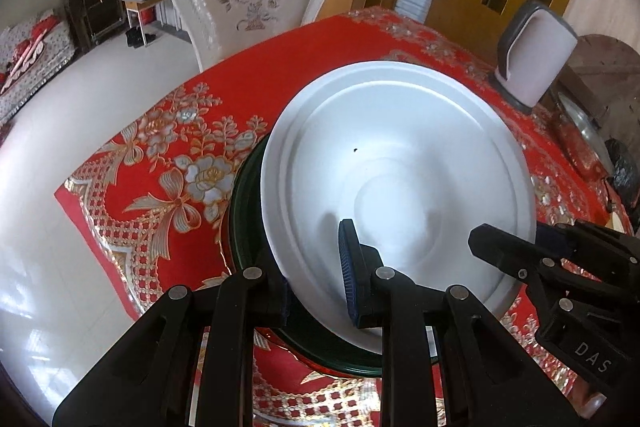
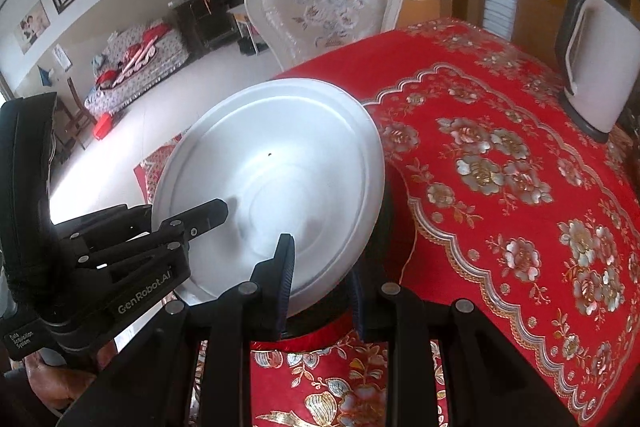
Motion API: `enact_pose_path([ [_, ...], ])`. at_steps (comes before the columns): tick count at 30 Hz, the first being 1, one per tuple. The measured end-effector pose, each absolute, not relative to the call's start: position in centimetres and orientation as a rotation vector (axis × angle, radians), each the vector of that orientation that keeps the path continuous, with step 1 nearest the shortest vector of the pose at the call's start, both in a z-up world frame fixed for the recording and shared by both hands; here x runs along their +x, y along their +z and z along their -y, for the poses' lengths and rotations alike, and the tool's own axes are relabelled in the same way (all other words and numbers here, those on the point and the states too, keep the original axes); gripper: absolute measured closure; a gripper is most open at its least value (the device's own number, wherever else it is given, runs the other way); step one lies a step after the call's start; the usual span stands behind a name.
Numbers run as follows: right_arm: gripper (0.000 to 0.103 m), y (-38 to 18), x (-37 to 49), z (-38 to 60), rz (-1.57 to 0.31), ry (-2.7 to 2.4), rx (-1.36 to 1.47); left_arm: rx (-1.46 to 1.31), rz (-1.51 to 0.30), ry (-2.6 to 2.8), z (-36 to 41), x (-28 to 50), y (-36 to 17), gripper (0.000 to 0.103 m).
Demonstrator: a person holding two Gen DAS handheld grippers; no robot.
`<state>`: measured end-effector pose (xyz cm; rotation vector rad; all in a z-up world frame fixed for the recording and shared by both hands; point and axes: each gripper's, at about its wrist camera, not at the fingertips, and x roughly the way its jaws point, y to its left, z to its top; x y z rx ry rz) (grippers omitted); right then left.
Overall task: Organize plates and bowls
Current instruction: 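Carry the white plate with both tools toward the green bowl, then lower the white plate into the green bowl with both tools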
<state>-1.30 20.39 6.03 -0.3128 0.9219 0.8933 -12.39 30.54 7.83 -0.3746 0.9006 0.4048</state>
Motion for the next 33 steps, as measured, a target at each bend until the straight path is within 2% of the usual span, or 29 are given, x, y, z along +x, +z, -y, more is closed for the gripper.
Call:
enact_pose_path([
  [7, 0.077, 5.5, -1.5, -21.0, -0.944, 0.886, -0.337, -0.379, -0.919, 0.395, -31.0, -12.4, 7.3, 0.083],
  [12, 0.065, 5.6, -1.9, -21.0, -0.951, 0.903, -0.327, -0.373, -0.914, 0.394, -30.9, -12.4, 7.4, 0.082],
  [20, 0.062, 5.9, -2.5, -21.2, -0.93, 0.883, -0.362, -0.348, -0.9, 0.411, -30.6, -12.5, 7.6, 0.082],
  [24, 0.055, 5.9, -2.6, -21.5, -0.935, 0.89, -0.383, -0.339, -0.894, 0.418, -30.7, -12.5, 7.8, 0.082],
  [31, 0.054, 6.1, -2.9, -21.6, -0.92, 0.864, -0.429, -0.279, -0.875, 0.471, -30.5, -12.5, 8.0, 0.082],
  [33, 0.046, 6.1, -2.9, -21.8, -0.9, 0.824, -0.471, -0.272, -0.874, 0.477, -30.5, -12.5, 7.9, 0.082],
])
